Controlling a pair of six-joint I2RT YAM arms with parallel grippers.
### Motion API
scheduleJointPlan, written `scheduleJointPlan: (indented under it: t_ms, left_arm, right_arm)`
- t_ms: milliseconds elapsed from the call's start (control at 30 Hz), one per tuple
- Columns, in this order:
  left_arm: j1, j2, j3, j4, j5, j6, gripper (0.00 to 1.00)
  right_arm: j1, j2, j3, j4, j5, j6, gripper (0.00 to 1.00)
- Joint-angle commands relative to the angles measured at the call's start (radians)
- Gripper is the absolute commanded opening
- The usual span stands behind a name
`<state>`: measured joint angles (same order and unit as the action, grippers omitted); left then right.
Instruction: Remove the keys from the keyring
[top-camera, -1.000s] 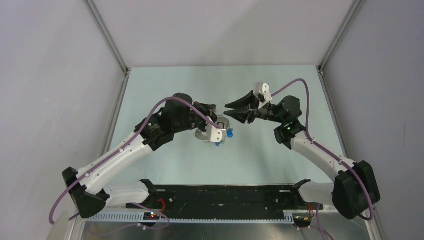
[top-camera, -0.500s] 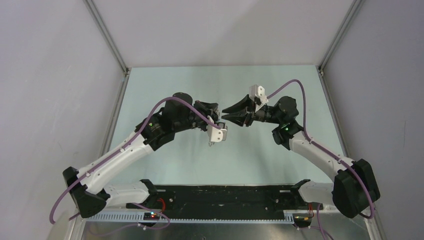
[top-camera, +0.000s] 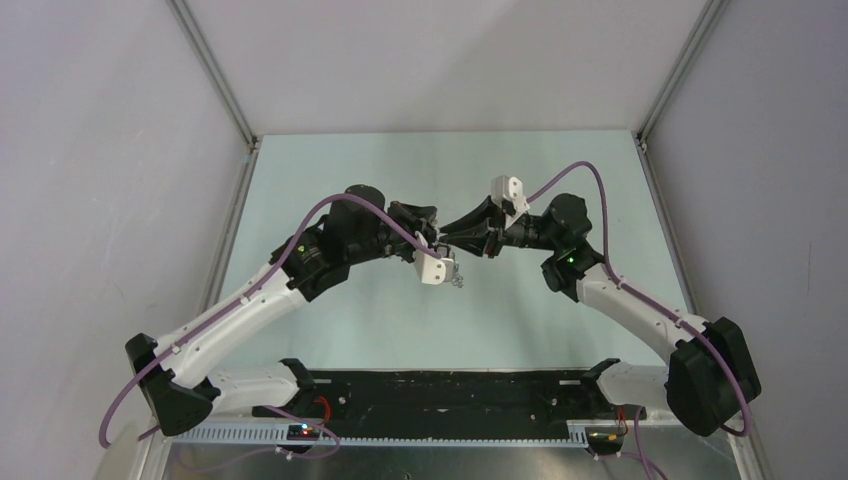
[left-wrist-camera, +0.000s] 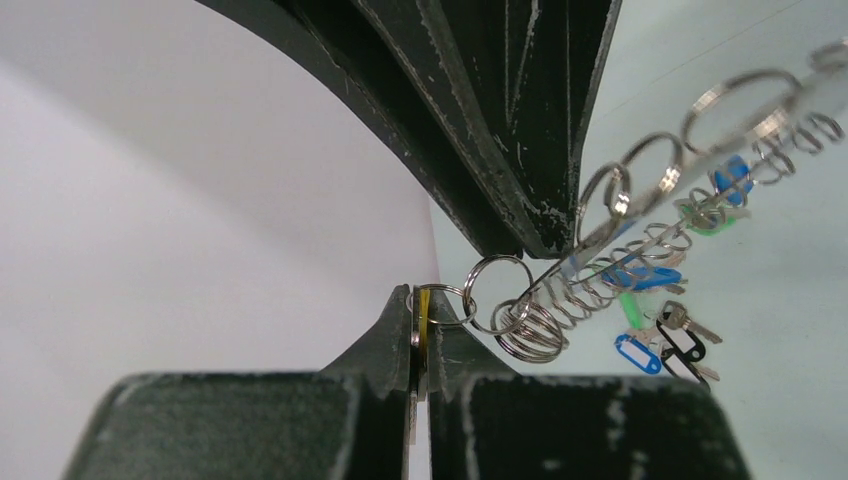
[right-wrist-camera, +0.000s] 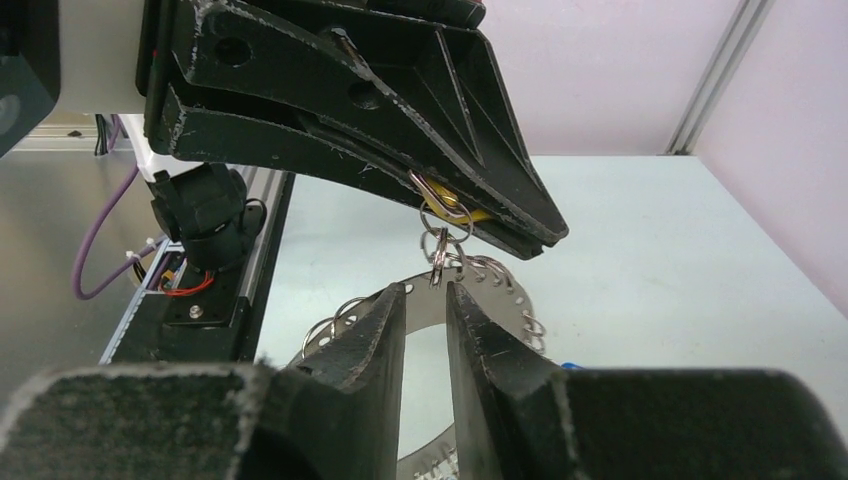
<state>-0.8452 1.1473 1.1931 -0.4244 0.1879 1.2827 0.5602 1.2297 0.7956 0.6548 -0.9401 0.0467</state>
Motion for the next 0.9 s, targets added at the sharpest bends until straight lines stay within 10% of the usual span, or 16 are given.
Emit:
scheduleJointPlan:
  t_ms: [0,233,400,867]
  left_arm:
    - [-0.005,-0.016,0.027,0.086,0.024,0.004,0.0]
    - [-0.006,-0.032,0.021,0.087,0.04,0.004,0.0]
    - [-0.006,-0.032,0.014,0.086,0.034,0.011,0.0]
    - [-0.018,-0.014,-0.01,0.086,0.002,0.031,0.0]
  right_arm:
    - [0.017,-0.024,0.042,0.01,0.011,-0.027,0.24]
    - [0.02,-0.023,0.042,0.041,0.046,-0.024,0.2]
    - [0.025,-0.024,0.055,0.029,0.044,-0.016,0.0]
    - [0.019,-0.013,0.199,-0.194,0.1,0.321,0.0]
